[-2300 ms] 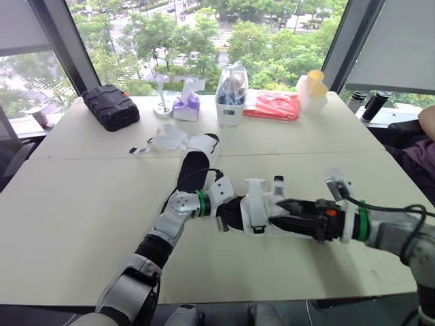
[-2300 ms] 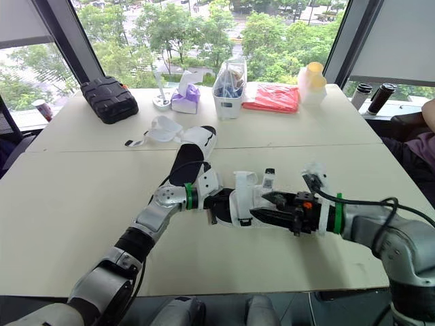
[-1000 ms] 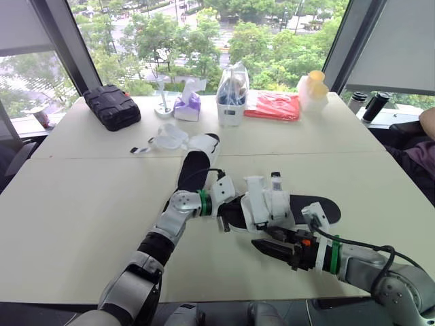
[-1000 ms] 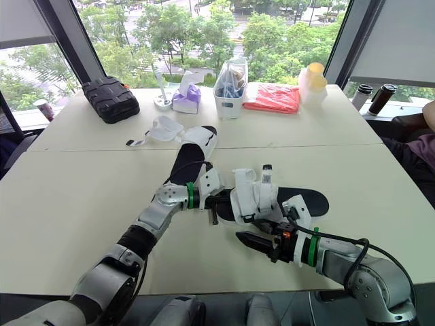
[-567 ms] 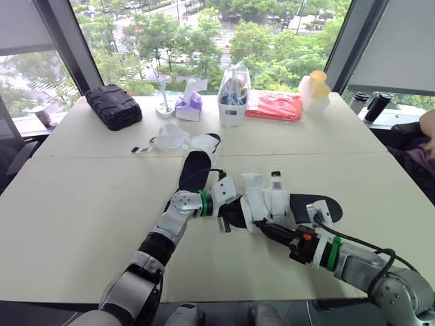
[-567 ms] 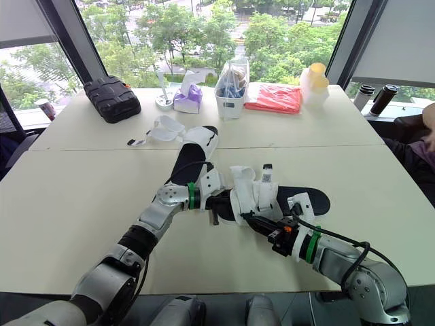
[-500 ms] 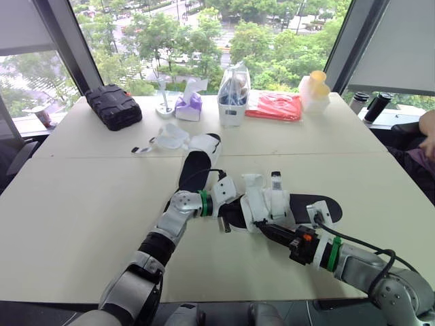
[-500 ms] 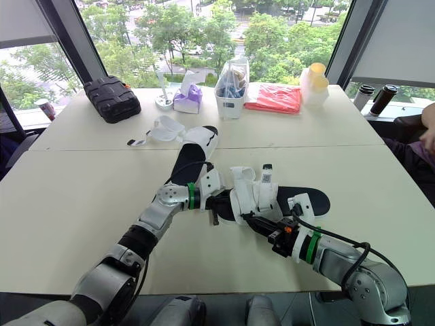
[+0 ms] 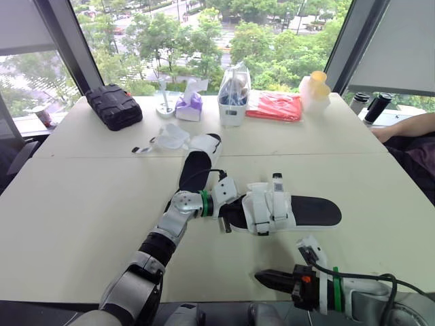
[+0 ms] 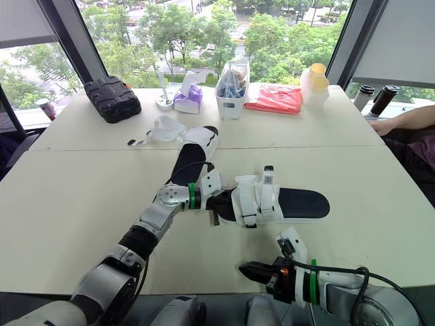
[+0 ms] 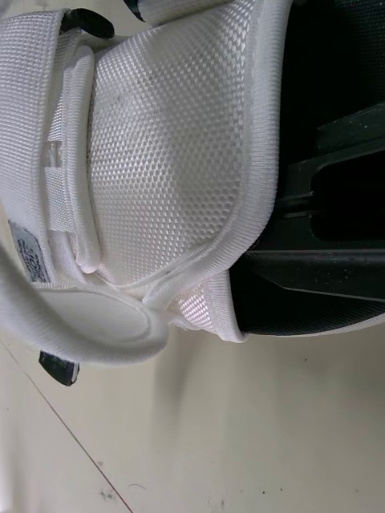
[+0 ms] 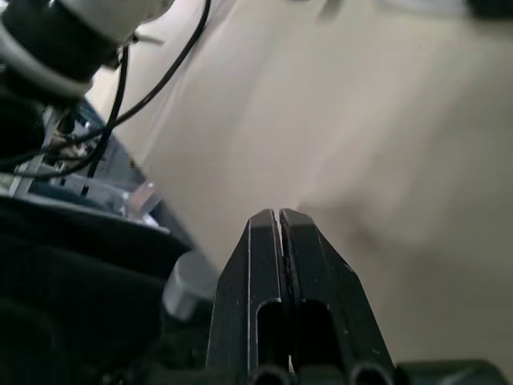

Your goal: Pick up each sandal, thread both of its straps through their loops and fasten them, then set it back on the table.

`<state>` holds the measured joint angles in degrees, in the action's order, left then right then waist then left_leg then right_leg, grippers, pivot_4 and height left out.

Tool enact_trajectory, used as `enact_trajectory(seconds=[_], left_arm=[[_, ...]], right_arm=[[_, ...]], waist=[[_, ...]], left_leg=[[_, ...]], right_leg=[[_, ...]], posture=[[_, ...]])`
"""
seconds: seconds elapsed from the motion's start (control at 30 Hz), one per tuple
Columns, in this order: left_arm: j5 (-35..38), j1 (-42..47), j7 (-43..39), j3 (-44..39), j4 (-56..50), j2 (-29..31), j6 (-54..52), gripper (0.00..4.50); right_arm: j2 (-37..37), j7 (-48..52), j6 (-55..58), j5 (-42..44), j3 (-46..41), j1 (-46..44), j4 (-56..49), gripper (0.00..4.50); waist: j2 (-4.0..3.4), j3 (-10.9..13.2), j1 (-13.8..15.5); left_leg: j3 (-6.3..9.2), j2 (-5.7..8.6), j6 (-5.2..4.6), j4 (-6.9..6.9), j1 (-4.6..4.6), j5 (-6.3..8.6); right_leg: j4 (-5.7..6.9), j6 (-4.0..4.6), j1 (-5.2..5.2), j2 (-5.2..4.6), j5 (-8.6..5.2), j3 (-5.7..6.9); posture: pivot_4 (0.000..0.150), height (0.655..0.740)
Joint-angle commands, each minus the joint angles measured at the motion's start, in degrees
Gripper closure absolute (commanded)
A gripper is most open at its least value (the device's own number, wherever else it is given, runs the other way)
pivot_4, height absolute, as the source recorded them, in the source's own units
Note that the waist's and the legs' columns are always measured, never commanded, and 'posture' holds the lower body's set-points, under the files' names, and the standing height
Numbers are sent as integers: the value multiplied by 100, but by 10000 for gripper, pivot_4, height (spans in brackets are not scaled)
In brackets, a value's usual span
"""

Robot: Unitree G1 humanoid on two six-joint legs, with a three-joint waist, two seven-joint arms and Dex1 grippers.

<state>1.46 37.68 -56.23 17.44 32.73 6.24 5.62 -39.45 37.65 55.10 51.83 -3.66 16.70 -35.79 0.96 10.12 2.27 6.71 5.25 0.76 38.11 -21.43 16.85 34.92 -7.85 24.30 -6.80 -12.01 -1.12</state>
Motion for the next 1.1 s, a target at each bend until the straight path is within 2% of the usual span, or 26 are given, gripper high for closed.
enact_trajectory(seconds=[0.03, 0.2, 0.23, 0.3, 0.53, 0.87, 1.1], left_arm=[[-92, -84, -51, 146, 11, -21, 2, 45000], [-89, -66, -69, 164, 21, -50, 3, 45000], [-92, -64, -70, 166, 26, -51, 6, 45000], [-96, -65, -75, 170, 31, -53, 9, 45000], [-93, -87, -74, 173, -2, -59, -18, 45000], [-95, -90, -45, 150, 25, -43, -12, 45000], [-87, -59, -36, 149, 40, -70, -12, 45000]], right_arm=[[-77, 130, -155, -64, 10, 142, -160, 44798], [79, 33, -538, -62, -557, -259, 209, 44798], [44, 79, -548, -48, -607, -280, 237, 42358], [-61, 168, -597, -109, -663, -294, 240, 35950], [-36, 132, -719, -262, -725, -619, 431, 1587], [141, -96, -614, 25, -855, -1067, 436, 1587], [381, -96, -518, -54, -317, -1334, 548, 1587]], waist=[[2, 1, 1], [2, 1, 6], [2, 1, 11], [2, 1, 13], [2, 1, 6], [2, 1, 5], [2, 0, -6]], left_leg=[[1, 0, 0, 0, 0, 0], [-3, 0, 0, 0, 1, 0], [-1, 0, 0, 0, 0, 0], [4, 0, 0, 0, -1, 0], [1, 1, -1, -1, -1, 1], [2, 1, -1, -1, -1, 1], [0, 0, -1, -1, 2, 0]], right_leg=[[0, -1, -1, 0, 0, 1], [-1, -2, -2, -1, -1, -2], [-1, -2, -2, -1, -1, -1], [-1, -2, -2, 1, -1, 2], [-1, -2, -2, 0, -1, 0], [-2, -1, -2, 0, -1, 0], [-1, -1, -2, 0, -1, -1]], posture=[[1500, 7400], [1500, 7400], [1500, 7400], [1500, 7400], [1500, 7400], [1500, 7400], [1500, 7400]])
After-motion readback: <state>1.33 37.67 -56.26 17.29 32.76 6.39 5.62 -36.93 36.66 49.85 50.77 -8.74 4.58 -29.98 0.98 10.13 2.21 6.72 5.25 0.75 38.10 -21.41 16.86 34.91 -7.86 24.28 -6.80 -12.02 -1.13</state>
